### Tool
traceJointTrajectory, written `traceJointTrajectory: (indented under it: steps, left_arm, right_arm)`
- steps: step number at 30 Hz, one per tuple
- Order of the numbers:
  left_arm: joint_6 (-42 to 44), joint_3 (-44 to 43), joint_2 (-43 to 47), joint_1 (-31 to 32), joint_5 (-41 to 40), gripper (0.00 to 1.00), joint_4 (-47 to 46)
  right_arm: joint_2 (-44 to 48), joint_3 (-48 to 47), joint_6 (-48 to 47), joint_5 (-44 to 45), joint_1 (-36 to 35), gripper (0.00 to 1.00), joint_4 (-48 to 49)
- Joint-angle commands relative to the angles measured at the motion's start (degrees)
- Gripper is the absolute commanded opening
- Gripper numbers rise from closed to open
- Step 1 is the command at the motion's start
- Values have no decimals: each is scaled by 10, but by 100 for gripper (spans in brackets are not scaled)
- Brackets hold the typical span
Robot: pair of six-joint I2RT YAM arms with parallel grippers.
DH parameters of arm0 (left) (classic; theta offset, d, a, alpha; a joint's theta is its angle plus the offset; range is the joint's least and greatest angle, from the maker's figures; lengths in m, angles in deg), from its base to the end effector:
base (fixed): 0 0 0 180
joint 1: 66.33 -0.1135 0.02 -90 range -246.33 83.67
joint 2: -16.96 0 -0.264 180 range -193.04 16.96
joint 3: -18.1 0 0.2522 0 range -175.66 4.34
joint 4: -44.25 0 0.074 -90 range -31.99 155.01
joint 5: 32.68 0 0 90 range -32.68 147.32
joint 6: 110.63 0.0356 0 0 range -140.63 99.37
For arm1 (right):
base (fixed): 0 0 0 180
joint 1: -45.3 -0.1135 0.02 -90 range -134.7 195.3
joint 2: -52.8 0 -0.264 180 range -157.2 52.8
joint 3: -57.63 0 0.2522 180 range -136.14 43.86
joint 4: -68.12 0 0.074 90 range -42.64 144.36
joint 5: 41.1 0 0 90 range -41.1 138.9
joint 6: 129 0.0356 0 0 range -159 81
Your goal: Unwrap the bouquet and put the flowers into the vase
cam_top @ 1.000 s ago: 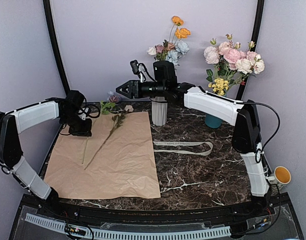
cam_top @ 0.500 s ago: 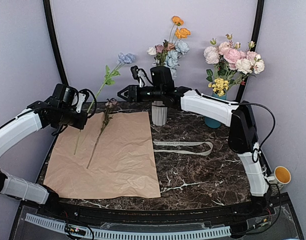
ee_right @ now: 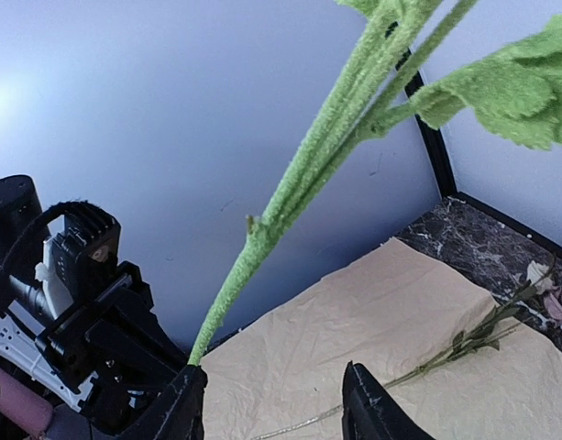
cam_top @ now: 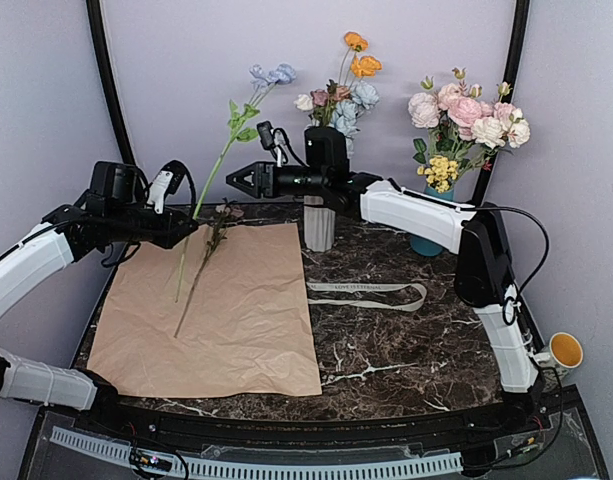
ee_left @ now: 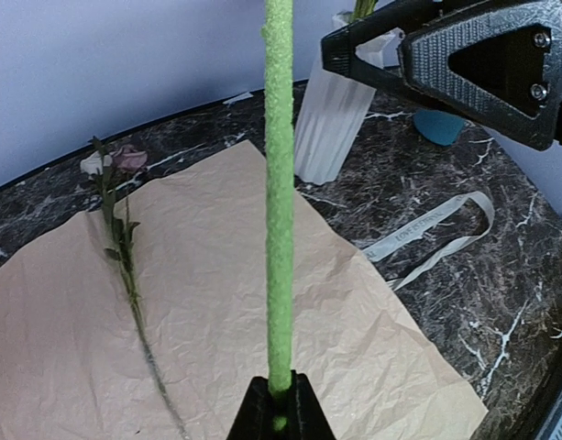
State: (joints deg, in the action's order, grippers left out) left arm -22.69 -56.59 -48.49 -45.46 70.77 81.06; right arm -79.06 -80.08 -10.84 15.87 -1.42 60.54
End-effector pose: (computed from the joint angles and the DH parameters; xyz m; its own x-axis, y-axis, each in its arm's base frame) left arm 0.2358 -0.0988 0.3439 -0.4516 0.1348 -0.8820 0.5232 0.8407 -0.1394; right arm 0.3635 0.4143 0.3327 -0.4826 0.0647 -0.8735 -0.8576 0.1674 0.4862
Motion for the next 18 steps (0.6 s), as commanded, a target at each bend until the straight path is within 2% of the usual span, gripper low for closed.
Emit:
traceJointTrajectory:
  steps: [1,9,18]
  left_arm:
    - [-11,-13,-2,0,105,0,-50]
    - [-8,-28,-21,0,144,0,-66]
    - [-11,-28,-32,1,169,0,-78]
  right_arm:
    - [12,-23,11,-53,-3,49,69]
    - [19,-35,5,-61,-4,43,73]
    - [11,-64,5,-72,-5,25,77]
